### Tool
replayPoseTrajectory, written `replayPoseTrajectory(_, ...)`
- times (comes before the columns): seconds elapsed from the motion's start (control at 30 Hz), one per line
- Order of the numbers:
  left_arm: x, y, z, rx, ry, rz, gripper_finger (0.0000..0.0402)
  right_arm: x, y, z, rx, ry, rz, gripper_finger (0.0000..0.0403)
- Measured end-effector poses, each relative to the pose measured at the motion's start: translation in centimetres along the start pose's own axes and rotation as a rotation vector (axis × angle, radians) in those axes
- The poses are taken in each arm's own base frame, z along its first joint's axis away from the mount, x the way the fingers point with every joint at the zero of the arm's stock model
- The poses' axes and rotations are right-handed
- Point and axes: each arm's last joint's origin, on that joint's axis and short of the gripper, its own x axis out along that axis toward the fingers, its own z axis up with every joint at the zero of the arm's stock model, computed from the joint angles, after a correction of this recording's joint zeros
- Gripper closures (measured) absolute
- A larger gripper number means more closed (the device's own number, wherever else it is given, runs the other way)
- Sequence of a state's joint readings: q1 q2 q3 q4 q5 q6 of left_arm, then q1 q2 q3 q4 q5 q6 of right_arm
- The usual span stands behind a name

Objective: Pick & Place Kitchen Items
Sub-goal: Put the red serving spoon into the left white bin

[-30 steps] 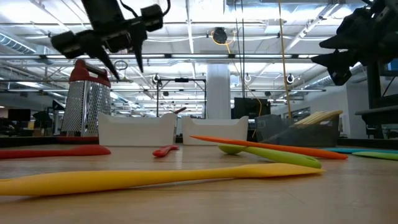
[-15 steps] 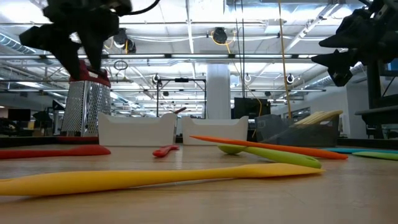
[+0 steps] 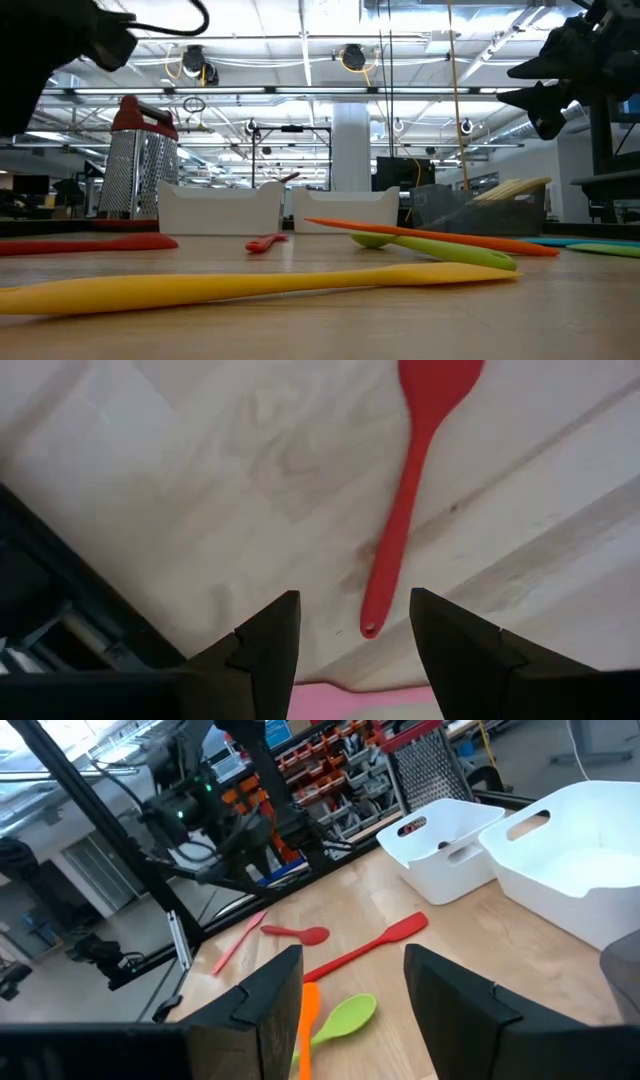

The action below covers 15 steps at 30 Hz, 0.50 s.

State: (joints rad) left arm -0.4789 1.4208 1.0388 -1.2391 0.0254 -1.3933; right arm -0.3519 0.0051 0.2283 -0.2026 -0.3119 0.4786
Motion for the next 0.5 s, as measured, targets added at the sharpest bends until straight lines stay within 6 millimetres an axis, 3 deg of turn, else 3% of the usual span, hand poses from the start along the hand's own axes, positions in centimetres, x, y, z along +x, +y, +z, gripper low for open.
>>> replayPoseTrajectory(0.27, 4.0, 0.5, -0.5, -0.044, 0.021, -0.010, 0.0206, 0.0, 0.0, 0.0, 0.006, -0.003, 0.001, 0.0232)
replayPoseTrajectory(0.5, 6.2, 0.4, -0.9, -0.025, 0.091, -0.095, 0.0206, 0.0, -0.1, 0.1, 0.009, -0.029, -0.049, 0.0232)
